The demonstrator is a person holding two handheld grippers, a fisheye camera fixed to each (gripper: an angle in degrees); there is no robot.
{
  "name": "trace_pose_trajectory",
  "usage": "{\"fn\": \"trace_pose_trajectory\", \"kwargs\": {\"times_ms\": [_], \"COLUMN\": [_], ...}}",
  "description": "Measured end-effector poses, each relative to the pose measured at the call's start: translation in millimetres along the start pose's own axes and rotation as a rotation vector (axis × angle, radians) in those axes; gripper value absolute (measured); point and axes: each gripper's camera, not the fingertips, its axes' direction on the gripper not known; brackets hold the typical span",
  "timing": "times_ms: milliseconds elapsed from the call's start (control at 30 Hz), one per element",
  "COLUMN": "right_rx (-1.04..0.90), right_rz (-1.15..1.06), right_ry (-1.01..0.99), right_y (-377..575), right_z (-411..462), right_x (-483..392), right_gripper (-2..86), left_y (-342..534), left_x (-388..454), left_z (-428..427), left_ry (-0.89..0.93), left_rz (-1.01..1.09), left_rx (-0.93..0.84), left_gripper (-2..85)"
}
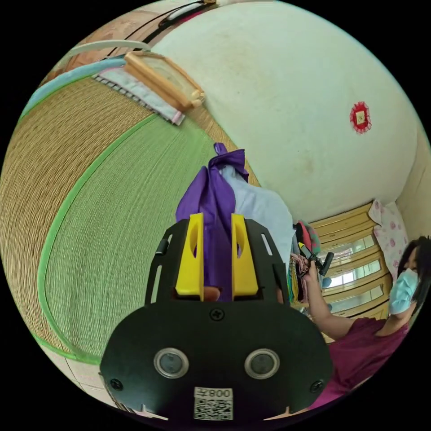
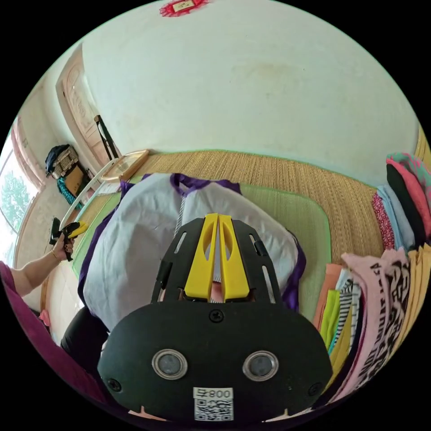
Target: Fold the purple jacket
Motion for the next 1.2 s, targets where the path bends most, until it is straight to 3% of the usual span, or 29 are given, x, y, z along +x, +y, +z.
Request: {"fn": "trace_pose_trajectory", "kwargs": {"times_ms": [233,500,667,867,1067,1133,1200], "right_rx": [-0.202,-0.287,-0.411,-0.459,-0.531,-0.584,-0.605], "right_rz": [0.084,-0.033,-0.205,-0.188,-0.186,-0.205,-0.219], "right_ry": [-0.156,-0.311,-0.345,-0.401,-0.483,-0.548,-0.55], "right_y": [116,138,142,144,150,151,151], "right_z": [33,72,116,149,172,180,179], "right_x": [-52,-169,-242,-273,-300,-319,-328], "right_gripper": [0.0,0.0,0.0,0.0,0.0,0.0,0.1], "left_y": [144,230,254,257,262,271,292], "left_x": [-4,37,60,119,182,203,221], "left_z": [25,64,57,3,-27,-12,31], "left_ry": [0.052,-0.037,-0.075,-0.098,0.013,0.047,0.02], "left_rz": [-0.092,-0.034,-0.038,0.09,0.217,0.284,0.356], "left_rx": [-0.146,-0.207,-0.194,-0.077,0.02,-0.039,-0.207], "left_gripper": [11.3,8.1,2.5,1.5,1.5,1.7,2.4]}}
